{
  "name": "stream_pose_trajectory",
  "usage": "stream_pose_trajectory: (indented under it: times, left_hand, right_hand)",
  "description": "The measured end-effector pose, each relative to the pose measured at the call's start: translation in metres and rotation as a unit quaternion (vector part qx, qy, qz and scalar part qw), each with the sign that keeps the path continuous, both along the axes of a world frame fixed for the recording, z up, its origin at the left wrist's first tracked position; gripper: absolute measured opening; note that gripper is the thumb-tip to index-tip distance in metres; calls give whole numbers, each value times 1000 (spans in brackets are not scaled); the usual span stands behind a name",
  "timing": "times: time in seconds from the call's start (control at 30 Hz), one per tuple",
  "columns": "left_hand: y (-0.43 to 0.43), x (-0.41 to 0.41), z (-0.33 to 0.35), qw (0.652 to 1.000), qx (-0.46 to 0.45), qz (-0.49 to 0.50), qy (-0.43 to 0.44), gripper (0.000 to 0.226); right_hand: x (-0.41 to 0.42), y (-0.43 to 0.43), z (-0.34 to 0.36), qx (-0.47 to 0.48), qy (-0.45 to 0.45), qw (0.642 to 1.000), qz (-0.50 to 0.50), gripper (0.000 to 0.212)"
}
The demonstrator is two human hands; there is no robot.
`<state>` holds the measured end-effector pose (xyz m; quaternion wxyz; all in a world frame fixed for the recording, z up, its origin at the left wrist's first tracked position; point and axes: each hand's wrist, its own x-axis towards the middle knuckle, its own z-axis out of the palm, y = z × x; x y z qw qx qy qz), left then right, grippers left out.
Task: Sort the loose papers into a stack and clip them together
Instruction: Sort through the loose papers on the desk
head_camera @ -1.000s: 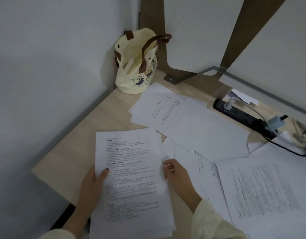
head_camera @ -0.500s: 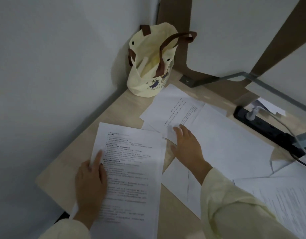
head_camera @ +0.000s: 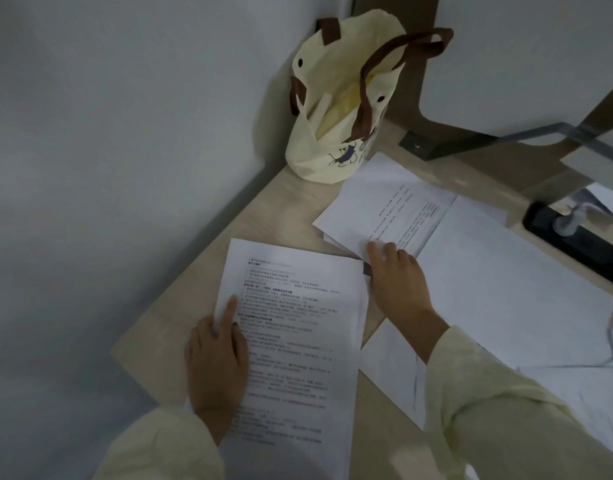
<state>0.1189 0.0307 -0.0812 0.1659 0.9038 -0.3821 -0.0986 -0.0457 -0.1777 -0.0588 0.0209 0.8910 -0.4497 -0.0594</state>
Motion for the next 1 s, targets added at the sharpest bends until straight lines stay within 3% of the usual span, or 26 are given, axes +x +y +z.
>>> stream_pose_trajectory:
  times: [0.17,0.27,0.33,0.4,0.47,0.57,0.77,0.83,1.0]
  left_hand:
    - [2,0,-3,1000,-8,0,-6,48]
    - [3,0,-5,1000,-13,1,-6,49]
    - [3,0,-6,1000,-15,0,-7,49]
    - [3,1,-7,1000,-18,-2,-13,49]
    - [4,1,-8,1000,-18,-5,-13,49]
    - [5,1,-8,1000,-16,-9,-13,50]
    - [5,0,-6,999,-35,-13,-23,52]
    - [5,-1,-6,999,-41,-12,-29,52]
    - [8,0,-9,997,-51,-27,-52,49]
  right_hand:
    - [-9,-5,-2,-12,-1,999,33,47]
    - [-7,-9,15,29,-20,999,-6,29]
    - [-7,-12,26,83,-111,982,-129,22]
    - [-14,-8,37,127,-246,937,-214,29]
    - [-19,7,52,121,-356,900,-222,28]
    - [-33,37,66,167,-430,867,-189,21]
    - [-73,94,65,200,-448,871,-27,19]
    - [-88,107,56,217,-425,879,-27,14]
    - [-131,134,27,178,-379,905,-80,29]
